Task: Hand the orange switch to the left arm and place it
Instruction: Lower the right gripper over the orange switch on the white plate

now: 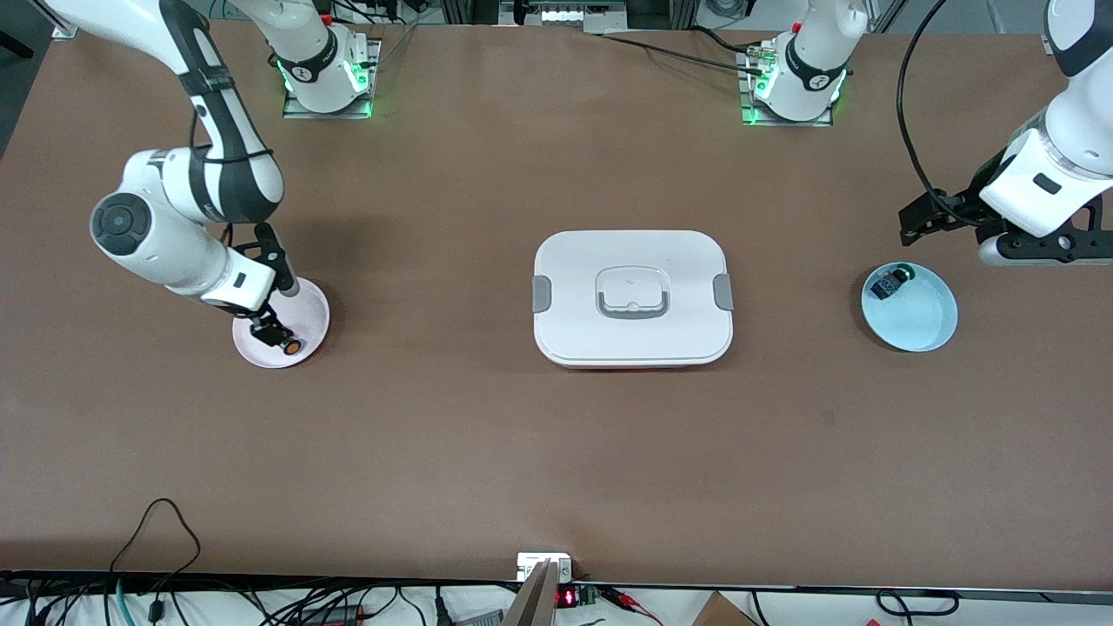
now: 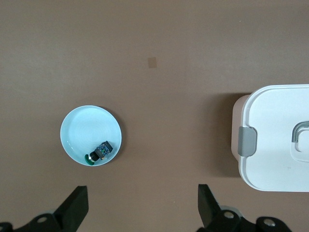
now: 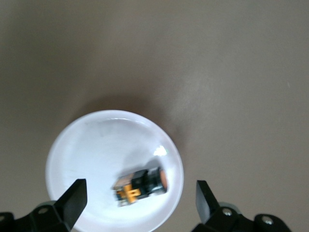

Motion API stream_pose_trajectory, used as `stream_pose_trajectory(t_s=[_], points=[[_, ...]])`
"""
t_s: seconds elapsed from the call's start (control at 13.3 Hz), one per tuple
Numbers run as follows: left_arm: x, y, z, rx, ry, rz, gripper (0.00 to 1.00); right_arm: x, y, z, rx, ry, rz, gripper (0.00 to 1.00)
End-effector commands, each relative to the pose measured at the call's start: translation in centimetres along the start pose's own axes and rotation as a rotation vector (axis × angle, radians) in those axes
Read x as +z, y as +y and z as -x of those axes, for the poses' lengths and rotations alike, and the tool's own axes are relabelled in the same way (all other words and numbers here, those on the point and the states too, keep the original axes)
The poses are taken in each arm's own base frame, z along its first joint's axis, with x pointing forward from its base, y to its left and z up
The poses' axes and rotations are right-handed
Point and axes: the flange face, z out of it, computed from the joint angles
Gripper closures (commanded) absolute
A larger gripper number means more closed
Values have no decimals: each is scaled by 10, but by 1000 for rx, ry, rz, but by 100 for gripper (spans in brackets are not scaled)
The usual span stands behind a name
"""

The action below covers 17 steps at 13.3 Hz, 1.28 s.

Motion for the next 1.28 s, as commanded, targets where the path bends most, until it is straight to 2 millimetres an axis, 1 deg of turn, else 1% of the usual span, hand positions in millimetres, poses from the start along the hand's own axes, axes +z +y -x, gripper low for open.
stream_pose_trajectory(t_s=[0.0,0.08,0.23,0.3,0.38,0.45,0.6,0.9,0.98,1.2], points=[[-5,-1,-3,-6,-4,-20,0,21,2,5,-201,-17,30,0],[-5,-1,-3,-6,-4,-20,0,31,-2,11,-243,-16,28,0],[-5,-1,-3,-6,-4,-20,0,38,-11,25,-237,-9,21,0],[-5,-1,-3,-6,-4,-20,0,39,-14,27,-233,-5,16,0],[-5,-1,-3,-6,-4,-20,0,44,-22,33,-215,2,8,0],[-5,-1,-3,-6,-4,-20,0,52,-29,38,-201,10,-1,0],[-5,-1,-3,-6,-4,-20,0,63,-34,43,-189,21,-11,0],[-5,-1,-3,-6,-4,-20,0,72,-32,39,-204,26,-9,0],[-4,-1,-3,-6,-5,-20,0,73,-29,35,-219,23,1,0],[-5,-1,-3,-6,-4,-20,0,83,-27,35,-231,15,15,0]])
